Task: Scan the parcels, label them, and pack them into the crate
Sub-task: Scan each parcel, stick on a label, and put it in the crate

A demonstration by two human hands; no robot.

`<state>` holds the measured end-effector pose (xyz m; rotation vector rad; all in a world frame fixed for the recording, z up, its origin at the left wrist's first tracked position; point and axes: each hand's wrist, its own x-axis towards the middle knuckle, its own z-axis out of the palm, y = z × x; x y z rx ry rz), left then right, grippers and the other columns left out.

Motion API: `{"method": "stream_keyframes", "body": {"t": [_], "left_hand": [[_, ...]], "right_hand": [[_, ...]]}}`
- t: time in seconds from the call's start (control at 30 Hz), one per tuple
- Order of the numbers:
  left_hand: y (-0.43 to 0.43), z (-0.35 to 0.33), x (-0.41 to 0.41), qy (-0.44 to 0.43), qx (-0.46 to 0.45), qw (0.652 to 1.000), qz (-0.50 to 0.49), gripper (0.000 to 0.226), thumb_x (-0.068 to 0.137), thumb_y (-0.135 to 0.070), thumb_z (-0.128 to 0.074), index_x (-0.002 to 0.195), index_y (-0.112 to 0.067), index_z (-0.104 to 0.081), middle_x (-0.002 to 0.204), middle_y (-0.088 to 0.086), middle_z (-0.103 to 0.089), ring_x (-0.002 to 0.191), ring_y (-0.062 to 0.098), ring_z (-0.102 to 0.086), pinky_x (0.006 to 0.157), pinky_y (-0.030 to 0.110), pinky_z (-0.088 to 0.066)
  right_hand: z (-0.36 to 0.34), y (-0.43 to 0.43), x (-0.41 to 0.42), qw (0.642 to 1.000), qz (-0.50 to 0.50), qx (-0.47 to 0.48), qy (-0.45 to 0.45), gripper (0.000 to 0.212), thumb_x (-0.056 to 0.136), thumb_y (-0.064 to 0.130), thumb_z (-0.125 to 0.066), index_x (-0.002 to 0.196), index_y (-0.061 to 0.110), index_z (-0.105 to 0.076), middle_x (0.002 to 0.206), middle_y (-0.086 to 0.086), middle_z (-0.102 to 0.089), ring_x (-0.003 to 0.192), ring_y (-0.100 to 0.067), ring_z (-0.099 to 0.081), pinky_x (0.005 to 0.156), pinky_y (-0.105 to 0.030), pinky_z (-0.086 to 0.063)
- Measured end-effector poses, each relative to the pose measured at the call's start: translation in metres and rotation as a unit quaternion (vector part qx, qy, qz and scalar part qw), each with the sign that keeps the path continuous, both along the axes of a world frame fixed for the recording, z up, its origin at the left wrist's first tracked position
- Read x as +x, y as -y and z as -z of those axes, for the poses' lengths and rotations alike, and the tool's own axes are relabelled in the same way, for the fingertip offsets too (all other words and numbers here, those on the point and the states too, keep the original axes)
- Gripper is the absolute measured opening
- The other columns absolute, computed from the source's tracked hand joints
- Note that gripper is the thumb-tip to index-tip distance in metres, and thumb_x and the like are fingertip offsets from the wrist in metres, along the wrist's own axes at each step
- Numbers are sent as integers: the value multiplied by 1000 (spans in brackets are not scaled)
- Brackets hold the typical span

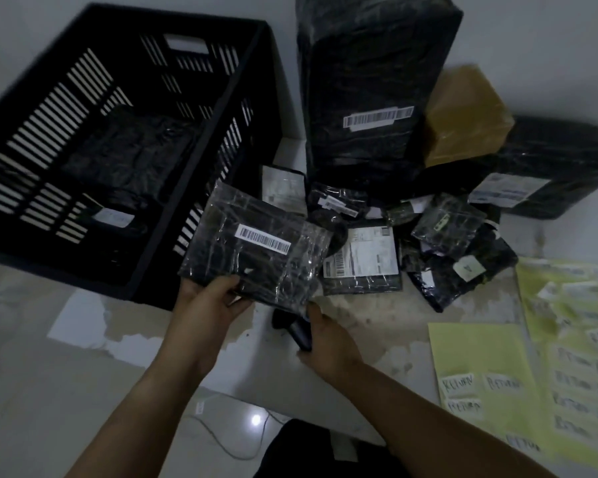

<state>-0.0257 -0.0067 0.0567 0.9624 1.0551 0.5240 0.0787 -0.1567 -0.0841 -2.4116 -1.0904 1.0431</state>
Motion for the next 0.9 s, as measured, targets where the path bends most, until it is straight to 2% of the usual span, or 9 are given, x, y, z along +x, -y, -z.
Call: {"method": "stream_keyframes", "body": {"t": [0.13,0.23,0.33,0.4,0.47,0.53,0.6,0.7,0.9], "left_hand": [[3,-3,-6,57,-84,995,-7,34,106,-27,-43,136,-19,-57,125,6,-72,114,25,-69,95,45,-53],[3,4,-13,63,-98,993,-20,34,107,-36,-41,126,-21,-64,116,2,-75,107,22,-69,95,41,-49],[9,12,-18,58,-113,991,-38,24,106,-33,-44,109,-22,-65,87,-5,-75,84,14,-66,87,34,-45],[17,19,-22,59,-133,988,-55,17,105,-24,-48,101,-17,-64,76,-2,-70,71,14,-63,74,31,-51],[27,26,-23,64,-139,987,-50,19,102,-15,-53,119,-9,-61,93,5,-74,79,19,-71,67,28,-59],[41,31,-18,69,-143,987,-37,33,101,-9,-55,134,-8,-55,113,12,-74,96,25,-75,76,31,-63],[59,32,-10,70,-150,986,-19,27,100,-4,-55,127,-9,-58,112,13,-75,97,24,-76,78,33,-63],[87,33,5,56,-153,986,21,19,101,-3,-55,108,-15,-67,104,7,-76,82,15,-74,69,27,-60],[135,40,21,26,-165,984,66,31,99,5,-54,126,-8,-63,121,13,-73,107,25,-73,79,27,-62]], "right_hand": [[-18,19,12,989,32,71,-128,87,81,23,-76,150,23,-24,132,-3,-57,110,-16,-58,76,-19,-46],[-45,48,26,977,67,99,-174,85,80,17,-78,149,24,-29,124,10,-55,101,-3,-57,71,-6,-41],[-73,79,40,971,118,108,-180,76,79,12,-73,141,31,-34,103,8,-61,71,-3,-62,57,-16,-45],[-90,98,46,967,148,98,-184,70,81,14,-69,135,38,-32,105,6,-60,70,-9,-64,57,-21,-47],[-103,117,51,965,171,87,-179,65,82,18,-68,132,41,-34,111,8,-59,82,-12,-65,64,-26,-50],[-114,133,53,958,200,87,-188,54,84,19,-67,127,38,-42,110,6,-60,88,-17,-64,69,-35,-51],[-124,147,52,947,230,100,-202,39,87,16,-66,118,34,-51,104,-1,-61,92,-26,-62,74,-45,-50],[-138,168,48,932,260,133,-214,17,90,8,-62,103,15,-54,94,-14,-55,81,-34,-55,69,-39,-43],[-164,211,34,913,306,166,-212,9,93,4,-58,96,12,-57,67,-9,-53,58,-21,-50,58,-30,-40]]}}
